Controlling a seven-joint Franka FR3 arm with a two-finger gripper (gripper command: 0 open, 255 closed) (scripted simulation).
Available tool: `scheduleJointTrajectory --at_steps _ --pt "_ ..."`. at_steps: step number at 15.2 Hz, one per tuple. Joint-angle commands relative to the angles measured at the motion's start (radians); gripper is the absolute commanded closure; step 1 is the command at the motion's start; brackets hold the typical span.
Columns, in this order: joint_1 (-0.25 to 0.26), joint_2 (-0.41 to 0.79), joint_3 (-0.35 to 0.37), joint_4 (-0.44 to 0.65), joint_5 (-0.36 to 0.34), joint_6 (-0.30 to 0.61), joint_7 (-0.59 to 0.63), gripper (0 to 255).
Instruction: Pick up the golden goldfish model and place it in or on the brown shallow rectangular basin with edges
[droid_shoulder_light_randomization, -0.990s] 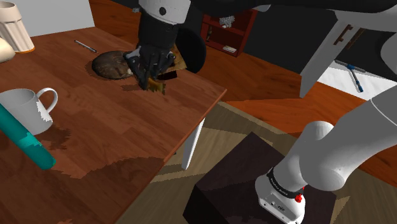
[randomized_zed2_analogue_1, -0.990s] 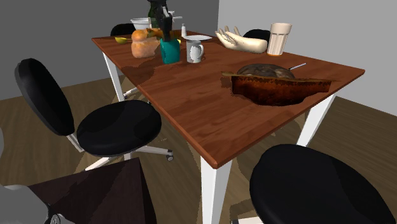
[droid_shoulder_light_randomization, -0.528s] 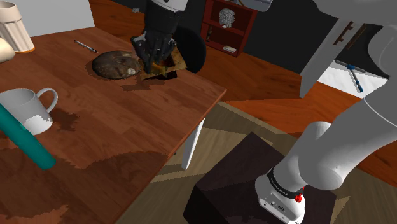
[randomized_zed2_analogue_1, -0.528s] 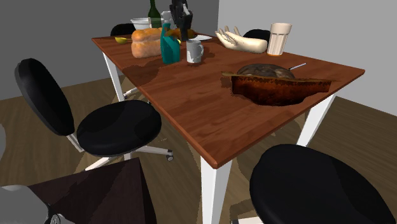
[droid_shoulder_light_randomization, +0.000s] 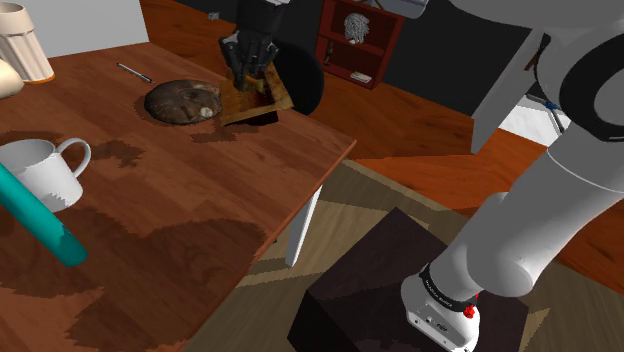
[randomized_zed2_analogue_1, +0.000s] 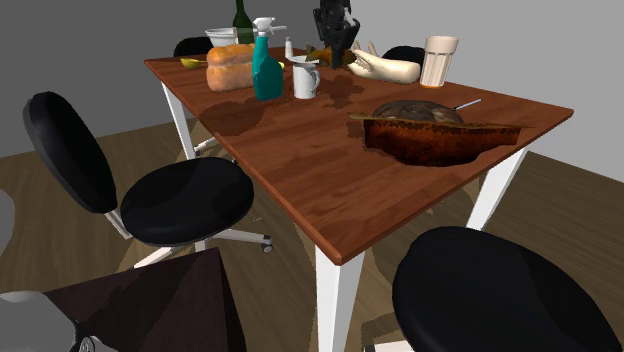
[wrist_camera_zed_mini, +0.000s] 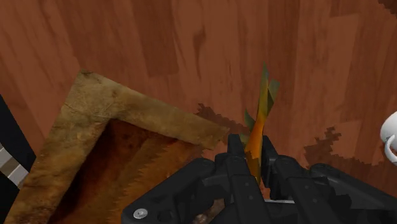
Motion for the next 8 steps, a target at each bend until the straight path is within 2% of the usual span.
scheduleJointTrajectory --at_steps 1,8 --pt "-0.018 0.038 -0.017 0.044 -0.001 -0.011 -0.036 255" --pt "-0.078 0.235 -0.063 0.307 -0.009 -0.094 -0.14 255"
